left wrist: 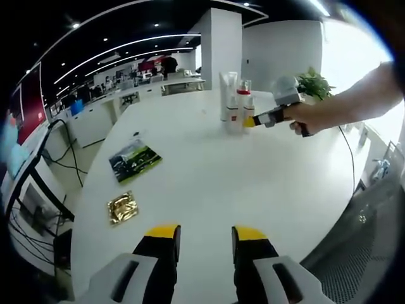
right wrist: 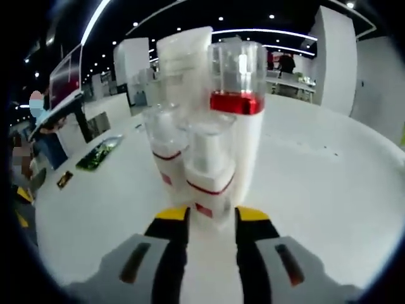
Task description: Arrange the skincare products in the storage area until every visible bottle or jar stands upright without overlapping.
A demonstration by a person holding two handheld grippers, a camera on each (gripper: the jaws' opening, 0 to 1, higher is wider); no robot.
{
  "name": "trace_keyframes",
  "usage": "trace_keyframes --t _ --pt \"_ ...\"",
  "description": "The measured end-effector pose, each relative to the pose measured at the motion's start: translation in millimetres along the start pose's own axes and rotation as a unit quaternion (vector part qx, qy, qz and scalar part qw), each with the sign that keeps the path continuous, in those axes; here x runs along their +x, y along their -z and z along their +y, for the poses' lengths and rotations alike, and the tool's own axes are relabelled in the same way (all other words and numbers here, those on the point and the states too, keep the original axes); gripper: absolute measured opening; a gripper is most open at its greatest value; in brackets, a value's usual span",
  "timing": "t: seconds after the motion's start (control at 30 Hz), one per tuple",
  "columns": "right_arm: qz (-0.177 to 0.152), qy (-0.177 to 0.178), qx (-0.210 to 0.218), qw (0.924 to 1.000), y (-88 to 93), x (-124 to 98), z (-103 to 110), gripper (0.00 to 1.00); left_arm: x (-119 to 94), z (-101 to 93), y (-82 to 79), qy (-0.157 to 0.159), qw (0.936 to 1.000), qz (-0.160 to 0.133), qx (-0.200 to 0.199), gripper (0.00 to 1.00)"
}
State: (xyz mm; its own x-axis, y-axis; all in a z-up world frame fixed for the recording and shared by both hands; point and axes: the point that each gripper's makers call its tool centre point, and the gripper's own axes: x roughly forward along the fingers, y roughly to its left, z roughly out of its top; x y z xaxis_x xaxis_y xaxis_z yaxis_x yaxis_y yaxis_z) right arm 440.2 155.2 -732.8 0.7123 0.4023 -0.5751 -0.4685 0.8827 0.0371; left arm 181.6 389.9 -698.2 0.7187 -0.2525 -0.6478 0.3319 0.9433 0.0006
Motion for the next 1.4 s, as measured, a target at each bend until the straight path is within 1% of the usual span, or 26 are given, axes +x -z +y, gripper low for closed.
trace_keyframes --t 0.1,0.2,0.37,0.57,0.77,0.97,1.07,1.13,1.23,1.4 --pt "0.002 0.006 0.002 1.0000 6.1 -2 0 0.28 0 0.0 0.4 0.000 1.0000 0.001 0.001 0.34" --pt "0.002 0.009 0.002 1.0000 8.4 -6 1 0.27 0 0.3 0.2 -0.001 1.0000 0.000 0.000 0.34" --pt "-0.013 0.022 -0.007 0.9997 1.5 -10 -4 0.25 0 0.4 0.5 0.000 1.0000 0.000 0.001 0.34" --pt "-0.014 0.023 -0.015 0.9995 -1.9 -9 -6 0.23 0 0.7 0.8 -0.002 1.0000 0.001 0.002 0.33" --pt "-0.014 0.019 -0.023 0.9994 -4.1 -7 -5 0.22 0 0.9 1.3 -0.001 1.0000 0.001 0.003 0.33" --pt "-0.011 0.006 -0.051 0.9986 -5.1 -5 -4 0.19 0 1.1 2.0 -0.003 1.0000 0.003 0.005 0.33" --pt "-0.001 0.001 -0.070 0.9976 -3.1 -5 -4 0.17 0 1.1 2.6 -0.003 1.0000 0.004 0.006 0.33" --pt "-0.004 -0.008 -0.069 0.9976 -4.2 -5 -2 0.17 0 0.7 3.2 -0.002 1.0000 0.005 0.006 0.33" --pt "-0.003 -0.008 -0.077 0.9970 -4.8 -6 -2 0.17 0 0.7 3.8 -0.001 1.0000 0.006 0.007 0.33" --pt "0.000 -0.012 -0.077 0.9970 -4.9 -8 -3 0.17 0 0.9 4.7 -0.001 0.9999 0.008 0.007 0.33"
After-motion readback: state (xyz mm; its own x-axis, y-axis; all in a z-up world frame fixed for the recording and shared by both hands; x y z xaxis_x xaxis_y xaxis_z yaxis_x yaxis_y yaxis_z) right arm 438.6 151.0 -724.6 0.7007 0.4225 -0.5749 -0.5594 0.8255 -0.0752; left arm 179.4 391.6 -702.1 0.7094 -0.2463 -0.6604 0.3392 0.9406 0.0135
